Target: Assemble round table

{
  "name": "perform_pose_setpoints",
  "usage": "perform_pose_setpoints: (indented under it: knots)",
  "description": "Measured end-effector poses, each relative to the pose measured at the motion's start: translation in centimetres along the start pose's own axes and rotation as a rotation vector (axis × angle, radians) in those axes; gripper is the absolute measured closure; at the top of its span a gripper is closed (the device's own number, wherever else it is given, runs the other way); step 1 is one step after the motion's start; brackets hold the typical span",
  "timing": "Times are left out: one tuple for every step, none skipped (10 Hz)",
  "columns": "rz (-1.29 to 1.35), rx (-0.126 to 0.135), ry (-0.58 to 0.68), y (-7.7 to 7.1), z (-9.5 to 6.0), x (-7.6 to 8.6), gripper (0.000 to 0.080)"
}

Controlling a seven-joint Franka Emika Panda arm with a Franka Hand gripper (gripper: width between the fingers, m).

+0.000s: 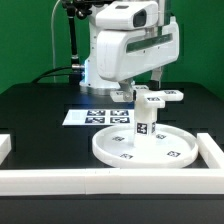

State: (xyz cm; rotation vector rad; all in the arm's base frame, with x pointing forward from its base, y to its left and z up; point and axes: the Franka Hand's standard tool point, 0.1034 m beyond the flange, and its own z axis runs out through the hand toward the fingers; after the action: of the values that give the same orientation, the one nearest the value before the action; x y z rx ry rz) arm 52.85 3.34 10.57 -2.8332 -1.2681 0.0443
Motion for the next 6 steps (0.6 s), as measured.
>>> perform_pose_setpoints:
  knots:
    - [0.0, 0.0, 0.0, 0.0, 0.0, 0.0, 0.0151]
    - [0.001, -0.001, 0.001, 0.05, -0.01, -0.02, 0.0151]
    - [0.001, -0.001, 0.001, 0.05, -0.01, -0.03, 0.0151]
    - [0.001, -0.001, 0.001, 0.05, -0.01, -0.03, 0.0151]
    - [0.006, -0.005, 0.004, -0.01, -0.01, 0.06, 0.0151]
    - [0.003, -0.007, 0.007, -0.33, -0.05, 0.19, 0.0151]
